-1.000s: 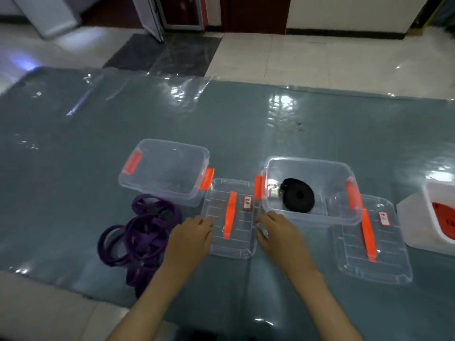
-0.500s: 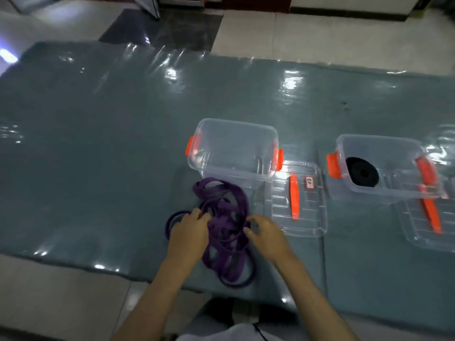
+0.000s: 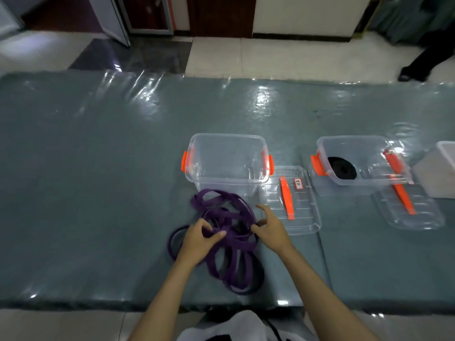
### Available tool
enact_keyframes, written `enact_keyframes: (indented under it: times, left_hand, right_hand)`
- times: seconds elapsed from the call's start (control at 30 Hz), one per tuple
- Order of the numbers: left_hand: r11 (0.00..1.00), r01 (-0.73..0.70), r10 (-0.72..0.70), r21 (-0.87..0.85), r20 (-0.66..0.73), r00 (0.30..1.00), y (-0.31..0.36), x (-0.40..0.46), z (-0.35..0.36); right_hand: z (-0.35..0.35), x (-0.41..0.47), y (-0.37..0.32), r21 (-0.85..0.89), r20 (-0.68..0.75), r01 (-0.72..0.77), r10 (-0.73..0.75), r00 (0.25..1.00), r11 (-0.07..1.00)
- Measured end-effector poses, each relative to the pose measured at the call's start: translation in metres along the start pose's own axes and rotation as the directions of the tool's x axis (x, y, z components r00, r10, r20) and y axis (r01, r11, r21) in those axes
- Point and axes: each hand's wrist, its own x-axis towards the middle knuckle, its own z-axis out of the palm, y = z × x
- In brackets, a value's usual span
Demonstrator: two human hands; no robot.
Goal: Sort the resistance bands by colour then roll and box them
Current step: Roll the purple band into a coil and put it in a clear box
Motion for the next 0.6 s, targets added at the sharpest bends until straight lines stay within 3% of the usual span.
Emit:
enact_keyframes:
  times: [0.13,0.27,0.47,0.6]
  left_hand:
    - [0.944,0.033,-0.048,-0.327,-0.04,0.998,0.016,0.006,-0.013]
    - [0.795,0.005,-0.077,-0.606,-0.094,0.993,0.04,0.005,-0.028]
    - [0.797,-0.197,0.062,-0.571,-0.247,0.967,0.08,0.0,-0.067]
    - [0.778,-0.338,0.21,-0.529,-0.288,0.934,0.11,-0.005,-0.085]
  right_hand:
    - [-0.009,0.001,-0.012,0.239,0.037,-0.144,0.139,0.99,0.96]
    - [-0.013,-0.001,-0.03,0.39,0.087,-0.141,0.116,0.989,0.91]
    - [-0.018,-0.003,-0.054,0.46,0.064,-0.073,0.049,0.997,0.885]
    - [-0.018,-0.003,-0.069,0.362,0.095,-0.03,-0.005,0.995,0.932]
